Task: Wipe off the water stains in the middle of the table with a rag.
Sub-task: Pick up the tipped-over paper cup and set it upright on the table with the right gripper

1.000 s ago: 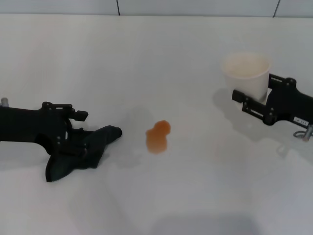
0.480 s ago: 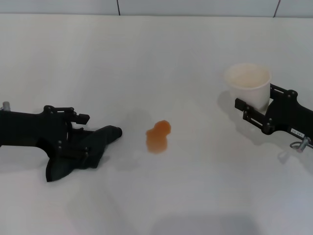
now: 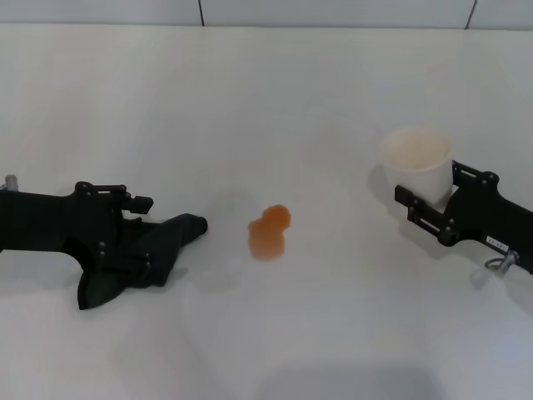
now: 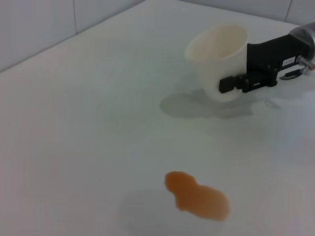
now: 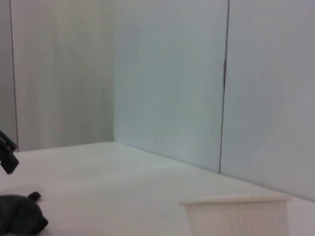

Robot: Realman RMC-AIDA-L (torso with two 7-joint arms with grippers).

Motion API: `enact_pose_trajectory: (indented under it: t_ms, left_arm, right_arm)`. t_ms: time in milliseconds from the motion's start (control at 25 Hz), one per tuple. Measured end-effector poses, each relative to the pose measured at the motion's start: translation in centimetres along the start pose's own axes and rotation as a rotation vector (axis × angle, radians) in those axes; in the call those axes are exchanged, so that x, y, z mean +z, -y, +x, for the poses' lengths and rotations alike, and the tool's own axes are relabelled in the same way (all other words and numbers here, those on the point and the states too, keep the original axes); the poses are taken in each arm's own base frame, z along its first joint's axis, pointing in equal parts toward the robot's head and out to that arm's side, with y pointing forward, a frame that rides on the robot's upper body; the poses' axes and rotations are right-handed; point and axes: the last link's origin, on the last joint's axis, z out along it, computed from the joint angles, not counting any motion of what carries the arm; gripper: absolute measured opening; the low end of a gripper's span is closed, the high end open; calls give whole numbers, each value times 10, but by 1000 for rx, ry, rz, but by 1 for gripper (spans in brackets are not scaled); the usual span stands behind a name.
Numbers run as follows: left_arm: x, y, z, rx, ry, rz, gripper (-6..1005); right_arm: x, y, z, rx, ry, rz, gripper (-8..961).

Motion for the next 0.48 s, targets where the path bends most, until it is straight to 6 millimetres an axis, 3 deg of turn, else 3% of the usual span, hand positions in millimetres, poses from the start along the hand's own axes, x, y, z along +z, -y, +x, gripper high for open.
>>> enact_pose_trajectory:
  t_ms: [480]
  left_arm:
    - [1, -2, 1, -2, -2, -10, 768]
  right_arm:
    - [16, 3, -3, -39, -25, -15, 520]
